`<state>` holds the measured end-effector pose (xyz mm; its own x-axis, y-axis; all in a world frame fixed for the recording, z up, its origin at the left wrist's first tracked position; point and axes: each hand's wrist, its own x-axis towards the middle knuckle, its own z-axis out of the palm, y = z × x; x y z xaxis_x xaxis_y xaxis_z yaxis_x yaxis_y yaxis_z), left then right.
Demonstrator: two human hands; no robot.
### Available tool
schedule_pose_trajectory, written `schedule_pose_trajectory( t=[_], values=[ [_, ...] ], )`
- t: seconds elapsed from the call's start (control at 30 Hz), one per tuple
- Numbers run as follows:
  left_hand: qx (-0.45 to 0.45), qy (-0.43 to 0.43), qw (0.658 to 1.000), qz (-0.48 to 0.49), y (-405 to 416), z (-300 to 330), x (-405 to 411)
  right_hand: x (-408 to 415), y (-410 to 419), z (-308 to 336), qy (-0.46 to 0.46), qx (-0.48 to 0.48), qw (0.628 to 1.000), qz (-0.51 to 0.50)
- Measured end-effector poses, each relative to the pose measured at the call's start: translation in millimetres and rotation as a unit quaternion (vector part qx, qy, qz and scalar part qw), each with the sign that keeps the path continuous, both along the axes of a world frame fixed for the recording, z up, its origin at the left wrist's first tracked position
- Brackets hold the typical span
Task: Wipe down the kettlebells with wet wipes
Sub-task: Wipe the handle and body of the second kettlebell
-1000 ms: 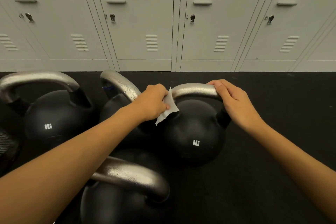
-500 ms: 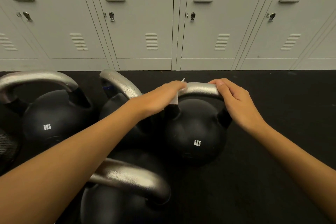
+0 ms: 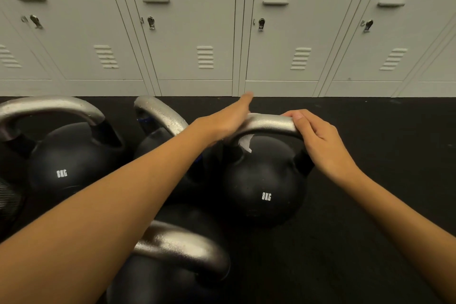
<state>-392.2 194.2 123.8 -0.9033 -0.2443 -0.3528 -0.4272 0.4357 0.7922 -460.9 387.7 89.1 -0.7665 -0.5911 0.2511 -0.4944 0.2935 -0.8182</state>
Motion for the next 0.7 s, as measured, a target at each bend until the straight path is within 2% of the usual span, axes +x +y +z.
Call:
schedule_pose_trajectory(
  t=[0.17, 0.37, 0.47, 0.57, 0.7],
  values=[
    [-0.05, 0.038, 0.997, -0.05, 10.3, 6.6, -8.6, -0.4, 1.3, 0.0, 0.003, -0.002, 1.0, 0.007],
    [0.053, -0.012, 0.999, -0.001, -16.9, -18.1, -0.5, 0.4, 0.8, -0.1, 0.005, -0.006, 1.0, 0.006],
    [0.023, -0.029, 0.999, -0.037, -6.1, -1.3, -1.7, 0.9, 1.0, 0.5, 0.0, -0.004, 1.0, 0.01],
    [-0.02, -0.004, 0.998, -0.057, 5.2, 10.6, -2.4, 0.0, 1.5, 0.0, -0.002, -0.002, 1.0, 0.009],
    [-0.029, -0.003, 0.999, -0.023, 2.3, 2.1, 0.4, 0.3, 1.7, -0.3, 0.002, -0.003, 1.0, 0.012]
  ],
)
